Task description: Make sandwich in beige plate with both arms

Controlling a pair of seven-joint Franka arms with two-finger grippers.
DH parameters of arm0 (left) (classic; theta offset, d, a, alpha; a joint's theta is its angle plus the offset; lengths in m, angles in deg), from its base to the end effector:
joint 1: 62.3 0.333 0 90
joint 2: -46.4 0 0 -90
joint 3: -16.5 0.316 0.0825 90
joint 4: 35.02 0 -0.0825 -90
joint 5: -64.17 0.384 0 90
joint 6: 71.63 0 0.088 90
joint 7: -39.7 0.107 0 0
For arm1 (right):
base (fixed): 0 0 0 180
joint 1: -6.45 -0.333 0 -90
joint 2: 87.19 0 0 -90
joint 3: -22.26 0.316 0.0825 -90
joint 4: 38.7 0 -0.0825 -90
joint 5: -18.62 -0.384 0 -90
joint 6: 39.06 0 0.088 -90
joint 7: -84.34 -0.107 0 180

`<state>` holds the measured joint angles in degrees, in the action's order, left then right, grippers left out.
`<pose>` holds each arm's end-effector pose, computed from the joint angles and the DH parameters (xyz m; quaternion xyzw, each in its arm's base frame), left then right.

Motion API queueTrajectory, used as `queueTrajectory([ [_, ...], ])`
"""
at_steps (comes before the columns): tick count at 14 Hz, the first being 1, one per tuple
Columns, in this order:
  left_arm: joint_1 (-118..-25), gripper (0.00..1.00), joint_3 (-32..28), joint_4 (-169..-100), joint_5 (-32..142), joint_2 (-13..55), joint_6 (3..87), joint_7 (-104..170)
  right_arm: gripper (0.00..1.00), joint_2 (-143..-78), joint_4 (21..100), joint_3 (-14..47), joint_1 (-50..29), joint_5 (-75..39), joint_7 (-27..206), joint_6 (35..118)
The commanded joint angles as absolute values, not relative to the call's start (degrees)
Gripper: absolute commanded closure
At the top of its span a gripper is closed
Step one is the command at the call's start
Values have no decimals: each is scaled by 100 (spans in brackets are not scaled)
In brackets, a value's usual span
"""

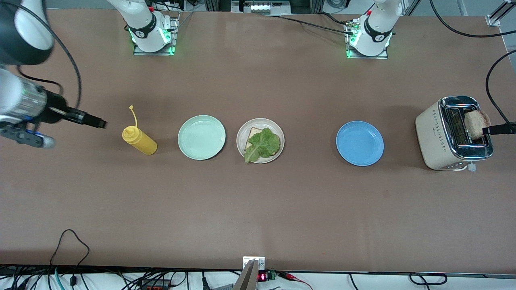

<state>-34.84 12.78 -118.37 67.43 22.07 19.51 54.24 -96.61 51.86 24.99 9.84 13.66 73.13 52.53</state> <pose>0.5902 0.2728 0.4218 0.9867 0.0757 -0.1402 0.0334 0.5971 0.0003 0.5278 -0.9904 0.1074 0.0770 0.0400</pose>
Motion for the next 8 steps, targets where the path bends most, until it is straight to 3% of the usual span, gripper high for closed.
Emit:
queueTrajectory([
  [1,-3453,0,1228,-11693,7076,2082,1872,5552,0,-9256,5314,2489,1207,1965,8484,5138],
  [5,-3189,0,1210,-11886,6893,1915,1854,5895,0,-9220,4902,2278,1181,2152,8565,4551],
  [8,-3180,0,1184,-12071,6769,1915,1828,5895,0,-9220,4910,2278,1216,2170,8574,4620],
])
